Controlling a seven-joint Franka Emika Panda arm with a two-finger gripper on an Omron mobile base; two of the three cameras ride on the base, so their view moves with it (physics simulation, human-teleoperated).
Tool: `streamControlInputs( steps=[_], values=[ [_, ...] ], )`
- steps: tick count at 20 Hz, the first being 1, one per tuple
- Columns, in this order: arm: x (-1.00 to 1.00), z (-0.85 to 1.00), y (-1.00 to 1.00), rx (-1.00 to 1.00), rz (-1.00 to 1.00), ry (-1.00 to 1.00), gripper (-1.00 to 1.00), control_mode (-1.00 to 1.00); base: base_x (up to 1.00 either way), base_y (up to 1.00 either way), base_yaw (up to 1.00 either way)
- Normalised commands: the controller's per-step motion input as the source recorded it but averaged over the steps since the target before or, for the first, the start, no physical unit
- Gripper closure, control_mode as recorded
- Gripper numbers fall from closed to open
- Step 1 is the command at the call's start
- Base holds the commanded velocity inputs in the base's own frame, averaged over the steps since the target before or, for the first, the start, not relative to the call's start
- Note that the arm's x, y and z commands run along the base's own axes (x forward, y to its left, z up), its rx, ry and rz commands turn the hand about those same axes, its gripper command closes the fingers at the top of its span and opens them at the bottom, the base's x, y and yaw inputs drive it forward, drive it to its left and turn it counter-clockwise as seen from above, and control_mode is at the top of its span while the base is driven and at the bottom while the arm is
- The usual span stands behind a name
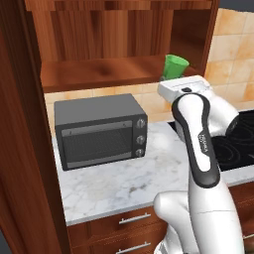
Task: Move the cup from next to the sink to the open cabinet. Then, move the bowl with the apple to the fridge to clear the area for faucet cleaning.
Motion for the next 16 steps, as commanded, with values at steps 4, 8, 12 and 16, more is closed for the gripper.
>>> streamControlInputs(
  steps=[4, 8, 12, 16],
  values=[
    [-0.27, 0.0, 0.07, -0.25, 0.0, -0.23, 1.0, -1.0, 0.0, 0.0, 0.0],
    [0.27, 0.45, 0.09, -0.04, -0.02, -0.01, 1.0, -1.0, 0.0, 0.0, 0.0],
    [0.99, 0.35, 0.17, 0.0, -0.11, 0.27, 1.0, -1.0, 0.0, 0.0, 0.0],
    [0.81, 0.08, 0.07, -0.01, -0.07, 0.21, 1.0, -1.0, 0.0, 0.0, 0.0]
  ],
)
